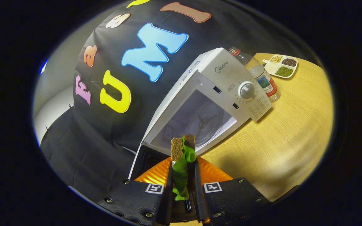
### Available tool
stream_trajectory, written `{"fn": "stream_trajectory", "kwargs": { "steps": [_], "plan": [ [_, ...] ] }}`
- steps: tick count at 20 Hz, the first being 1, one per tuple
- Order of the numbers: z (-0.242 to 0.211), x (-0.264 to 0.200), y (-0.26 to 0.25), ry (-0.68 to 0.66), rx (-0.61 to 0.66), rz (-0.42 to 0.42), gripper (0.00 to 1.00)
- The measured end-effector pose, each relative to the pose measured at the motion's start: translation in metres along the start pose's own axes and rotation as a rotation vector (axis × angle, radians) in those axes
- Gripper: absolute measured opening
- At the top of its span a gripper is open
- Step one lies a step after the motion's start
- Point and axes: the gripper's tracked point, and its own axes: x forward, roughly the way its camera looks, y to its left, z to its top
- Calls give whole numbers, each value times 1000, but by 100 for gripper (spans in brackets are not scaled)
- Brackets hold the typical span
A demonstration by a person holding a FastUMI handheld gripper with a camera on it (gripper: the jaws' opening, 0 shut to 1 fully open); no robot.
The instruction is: Open the microwave, put the food inside, and close the microwave door.
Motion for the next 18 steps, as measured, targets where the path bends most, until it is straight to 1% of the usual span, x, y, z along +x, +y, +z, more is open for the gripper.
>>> {"fn": "stream_trajectory", "kwargs": {
  "steps": [4, 9, 12, 18],
  "plan": [
    [9, 40, 6, -83, 63, 30, 31],
    [9, 89, 1, -139, 134, 27, 31],
    [10, 119, -3, -159, 130, 30, 31],
    [35, 162, -15, -271, 187, 12, 31]
  ]
}}
